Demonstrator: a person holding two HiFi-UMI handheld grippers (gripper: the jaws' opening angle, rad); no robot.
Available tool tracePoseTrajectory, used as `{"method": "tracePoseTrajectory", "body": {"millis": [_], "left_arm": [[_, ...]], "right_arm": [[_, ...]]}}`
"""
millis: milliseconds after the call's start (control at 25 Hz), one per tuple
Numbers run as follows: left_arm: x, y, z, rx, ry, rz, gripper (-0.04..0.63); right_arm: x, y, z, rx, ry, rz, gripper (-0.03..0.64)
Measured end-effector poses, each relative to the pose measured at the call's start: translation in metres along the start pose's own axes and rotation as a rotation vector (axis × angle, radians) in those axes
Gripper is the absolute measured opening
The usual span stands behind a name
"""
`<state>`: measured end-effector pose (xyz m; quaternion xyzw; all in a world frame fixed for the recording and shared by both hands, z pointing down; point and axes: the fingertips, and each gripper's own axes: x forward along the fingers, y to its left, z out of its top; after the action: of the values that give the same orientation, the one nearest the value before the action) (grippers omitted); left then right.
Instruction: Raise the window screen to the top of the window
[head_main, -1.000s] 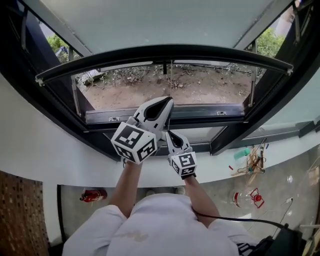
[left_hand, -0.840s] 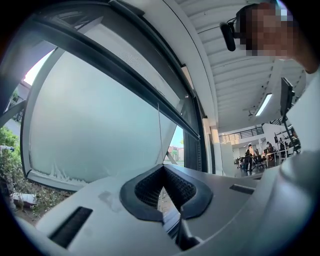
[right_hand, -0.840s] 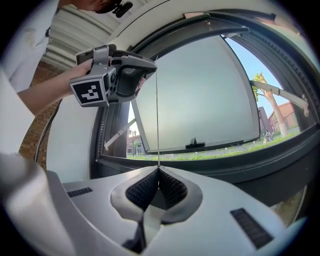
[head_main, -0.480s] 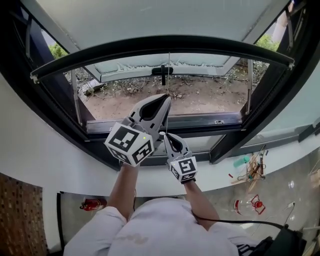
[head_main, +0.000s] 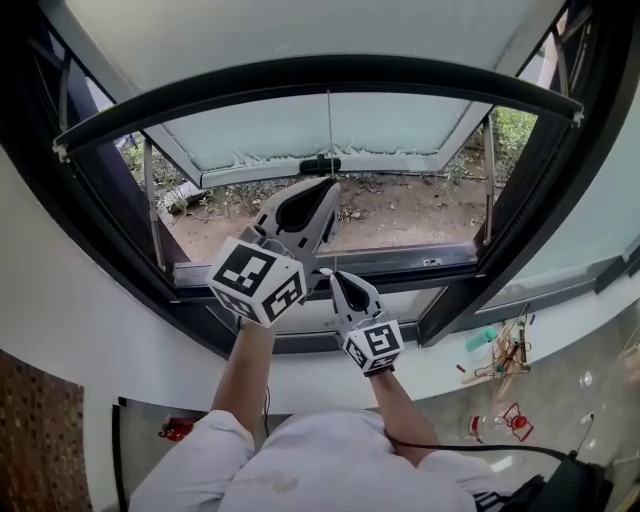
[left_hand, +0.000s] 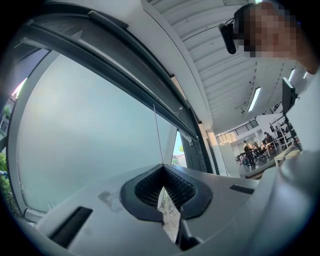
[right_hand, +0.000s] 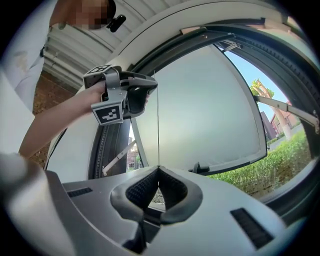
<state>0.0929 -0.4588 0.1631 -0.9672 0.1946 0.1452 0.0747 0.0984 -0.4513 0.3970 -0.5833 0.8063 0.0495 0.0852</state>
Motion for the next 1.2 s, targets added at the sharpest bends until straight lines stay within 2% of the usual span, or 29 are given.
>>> {"method": "tracePoseTrajectory", "body": {"millis": [480, 680, 840, 1000, 1200], "left_arm": [[0.025, 0.02, 0.066, 0.081, -0.097, 0.024, 0.0], [0.03, 0.029, 0.108, 0.125, -0.15, 0.031, 0.0], [0.035, 0.028, 0.146, 0.188, -0.179, 0.027, 0.0], [0.045, 0.028, 0.18, 0.199, -0.21, 0.005, 0.0], [0.045, 0.033, 0.216, 0.325, -0.227, 0.054, 0.0]], "right_arm": [[0.013, 0.027, 0.075, 0.023, -0.141, 0.091, 0.002], [0.017, 0.026, 0.118, 0.062, -0.226, 0.098, 0.002], [0.022, 0.034, 0.156, 0.04, -0.292, 0.125, 0.002], [0.019, 0.038, 0.193, 0.055, -0.378, 0.152, 0.002], [0.005, 0.047, 0.233, 0.158, -0.464, 0.213, 0.003]]}}
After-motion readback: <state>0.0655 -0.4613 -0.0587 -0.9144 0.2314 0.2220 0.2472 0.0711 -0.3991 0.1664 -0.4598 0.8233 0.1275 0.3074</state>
